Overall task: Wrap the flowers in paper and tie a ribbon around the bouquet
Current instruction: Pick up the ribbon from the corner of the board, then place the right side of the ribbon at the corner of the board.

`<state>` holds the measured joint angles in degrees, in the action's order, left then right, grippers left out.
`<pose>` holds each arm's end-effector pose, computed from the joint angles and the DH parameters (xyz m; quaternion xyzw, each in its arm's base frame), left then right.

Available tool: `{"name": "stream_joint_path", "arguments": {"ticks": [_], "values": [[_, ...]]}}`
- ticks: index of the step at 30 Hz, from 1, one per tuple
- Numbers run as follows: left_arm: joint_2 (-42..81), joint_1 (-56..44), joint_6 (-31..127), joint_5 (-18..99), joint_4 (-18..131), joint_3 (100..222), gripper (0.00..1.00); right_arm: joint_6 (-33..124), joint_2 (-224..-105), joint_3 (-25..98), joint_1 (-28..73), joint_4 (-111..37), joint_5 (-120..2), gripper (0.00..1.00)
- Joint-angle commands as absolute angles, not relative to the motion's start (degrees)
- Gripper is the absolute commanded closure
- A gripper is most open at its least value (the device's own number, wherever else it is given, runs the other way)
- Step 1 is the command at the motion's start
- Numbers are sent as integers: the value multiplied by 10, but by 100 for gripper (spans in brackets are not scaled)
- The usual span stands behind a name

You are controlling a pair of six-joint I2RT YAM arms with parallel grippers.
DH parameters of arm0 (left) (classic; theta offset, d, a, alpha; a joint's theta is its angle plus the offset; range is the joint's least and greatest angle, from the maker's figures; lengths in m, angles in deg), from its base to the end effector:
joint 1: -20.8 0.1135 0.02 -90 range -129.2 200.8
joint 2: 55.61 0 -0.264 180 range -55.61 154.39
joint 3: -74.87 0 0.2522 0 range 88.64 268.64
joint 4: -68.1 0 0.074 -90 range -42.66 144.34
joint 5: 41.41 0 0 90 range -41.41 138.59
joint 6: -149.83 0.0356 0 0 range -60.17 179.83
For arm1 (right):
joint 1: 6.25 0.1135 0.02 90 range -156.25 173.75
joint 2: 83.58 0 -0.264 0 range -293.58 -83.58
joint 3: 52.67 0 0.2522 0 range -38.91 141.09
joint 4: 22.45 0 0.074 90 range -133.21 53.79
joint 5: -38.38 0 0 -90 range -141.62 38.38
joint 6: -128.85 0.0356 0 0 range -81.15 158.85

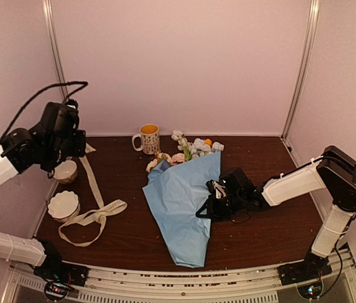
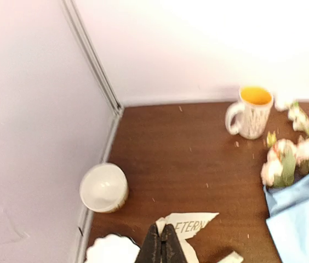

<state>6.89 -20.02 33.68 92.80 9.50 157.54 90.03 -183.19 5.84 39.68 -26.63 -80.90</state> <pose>0.1773 -0.1203 0.3728 -0.0558 0.8483 0.0602 0.5231 0.2157 0.2478 0.1334 -0.0551 0.8983 0.4306 0.0684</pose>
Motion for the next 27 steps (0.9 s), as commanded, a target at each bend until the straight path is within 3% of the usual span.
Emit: {"name": "stream_joint_path", "arguments": {"ticks": [1,9,15,20,27], "values": [[29,-199,468,1032,131,1658,100,893,-1824,59,402,-280,-804,100],[-25,-317,612,805,279,1720,100,896,-1831,68,402,-281,-810,100],[32,-344,597,377,225,1649,100,911,-1830,81,401,-275,-823,100],[71,-470,613,268,253,1570,100,919,-1822,98,400,-292,-834,100],[107,-484,642,240,255,1568,100,919,-1826,140,398,-326,-845,100]]}}
